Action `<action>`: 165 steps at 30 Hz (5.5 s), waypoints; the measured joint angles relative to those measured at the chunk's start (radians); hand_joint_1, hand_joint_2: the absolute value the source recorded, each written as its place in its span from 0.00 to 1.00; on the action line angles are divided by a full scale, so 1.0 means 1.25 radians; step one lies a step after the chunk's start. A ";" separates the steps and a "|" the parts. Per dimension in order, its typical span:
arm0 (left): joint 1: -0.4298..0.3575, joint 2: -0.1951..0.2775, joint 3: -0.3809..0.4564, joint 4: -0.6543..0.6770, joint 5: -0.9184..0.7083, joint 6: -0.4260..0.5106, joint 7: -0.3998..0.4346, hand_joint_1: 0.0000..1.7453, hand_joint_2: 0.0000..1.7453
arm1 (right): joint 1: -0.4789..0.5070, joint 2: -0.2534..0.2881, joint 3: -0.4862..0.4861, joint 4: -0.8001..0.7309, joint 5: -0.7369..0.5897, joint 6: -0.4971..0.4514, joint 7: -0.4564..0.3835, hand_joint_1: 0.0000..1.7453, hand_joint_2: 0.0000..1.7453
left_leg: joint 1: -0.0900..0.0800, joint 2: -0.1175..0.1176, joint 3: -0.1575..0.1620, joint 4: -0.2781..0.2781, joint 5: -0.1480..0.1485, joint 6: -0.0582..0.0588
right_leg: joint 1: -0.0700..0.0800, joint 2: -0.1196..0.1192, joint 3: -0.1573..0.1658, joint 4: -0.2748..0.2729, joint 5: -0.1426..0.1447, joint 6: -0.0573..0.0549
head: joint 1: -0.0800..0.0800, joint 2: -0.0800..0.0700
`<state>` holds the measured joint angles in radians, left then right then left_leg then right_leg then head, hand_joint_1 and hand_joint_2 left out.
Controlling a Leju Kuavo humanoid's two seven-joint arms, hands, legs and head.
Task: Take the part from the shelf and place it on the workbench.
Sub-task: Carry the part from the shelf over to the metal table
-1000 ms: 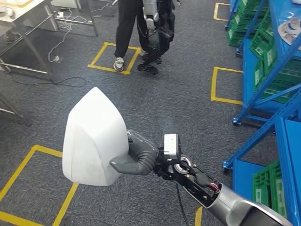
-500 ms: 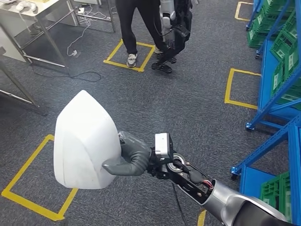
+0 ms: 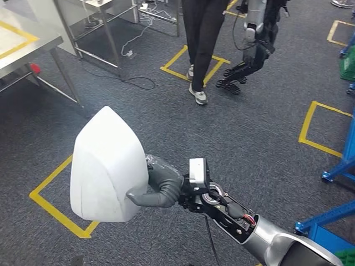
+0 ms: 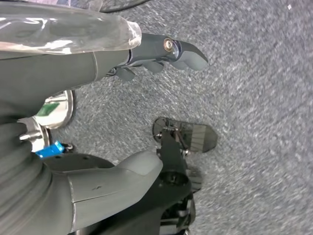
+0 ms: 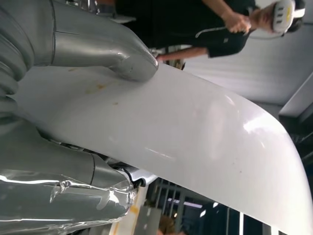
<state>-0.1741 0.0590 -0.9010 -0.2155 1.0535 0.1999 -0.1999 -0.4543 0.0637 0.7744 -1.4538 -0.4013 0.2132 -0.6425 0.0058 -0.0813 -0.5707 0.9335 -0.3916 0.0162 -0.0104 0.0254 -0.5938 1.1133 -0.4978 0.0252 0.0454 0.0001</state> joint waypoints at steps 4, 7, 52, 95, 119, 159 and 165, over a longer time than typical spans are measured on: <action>0.000 -0.001 0.000 0.000 -0.001 0.000 0.000 0.00 1.00 | 0.001 0.000 0.000 0.001 0.000 0.000 -0.001 1.00 1.00 | 0.000 -0.039 -0.010 0.003 0.003 -0.014 | -0.003 0.044 0.059 -0.128 0.038 -0.008 | 0.002 0.000; 0.006 0.002 0.000 0.000 -0.002 0.000 0.001 0.00 1.00 | 0.000 0.003 0.001 0.001 0.000 0.001 -0.001 1.00 1.00 | -0.001 -0.025 -0.024 0.020 -0.005 -0.028 | -0.007 0.015 0.067 -0.141 0.043 -0.017 | -0.003 0.000; 0.013 0.006 0.000 0.000 -0.002 -0.004 -0.002 0.00 1.00 | 0.000 0.020 0.007 0.019 -0.011 0.002 -0.004 1.00 1.00 | -0.006 0.111 -0.011 0.009 -0.004 -0.027 | 0.002 -0.097 0.078 -0.139 0.023 -0.010 | -0.033 0.000; 0.005 -0.007 0.000 0.000 -0.013 -0.008 0.003 0.00 1.00 | 0.005 0.026 0.013 0.031 0.014 0.023 0.019 1.00 1.00 | 0.001 0.062 -0.007 0.007 -0.012 -0.019 | -0.001 -0.028 0.077 -0.152 0.032 -0.004 | -0.015 0.000; 0.024 -0.002 0.000 0.000 0.004 -0.026 -0.031 0.00 1.00 | 0.128 -0.005 -0.032 -0.001 0.025 -0.105 0.018 1.00 1.00 | 0.003 0.063 -0.004 0.005 -0.012 -0.018 | 0.001 -0.028 0.078 -0.152 0.030 0.000 | -0.019 0.000; 0.029 -0.001 0.001 0.000 0.031 -0.024 0.004 0.00 1.00 | 0.116 -0.039 -0.134 -0.119 0.044 -0.109 0.020 1.00 1.00 | 0.003 0.063 -0.003 0.005 -0.012 -0.018 | 0.002 -0.028 0.079 -0.152 0.030 0.000 | -0.020 0.000; 0.029 -0.001 0.001 0.000 0.032 -0.018 0.015 0.00 1.00 | 0.107 -0.042 -0.131 -0.119 0.037 -0.109 0.020 1.00 1.00 | 0.002 0.063 -0.004 0.006 -0.013 -0.017 | 0.000 -0.029 0.079 -0.153 0.030 0.001 | -0.020 0.000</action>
<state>-0.1377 0.0580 -0.9003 -0.2159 1.0939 0.1774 -0.1806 -0.3209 0.0106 0.6102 -1.6022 -0.3552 0.0765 -0.6181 0.0080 -0.0029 -0.5752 0.9410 -0.4082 -0.0051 -0.0100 -0.0103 -0.4953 0.9227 -0.4608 0.0263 0.0206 0.0000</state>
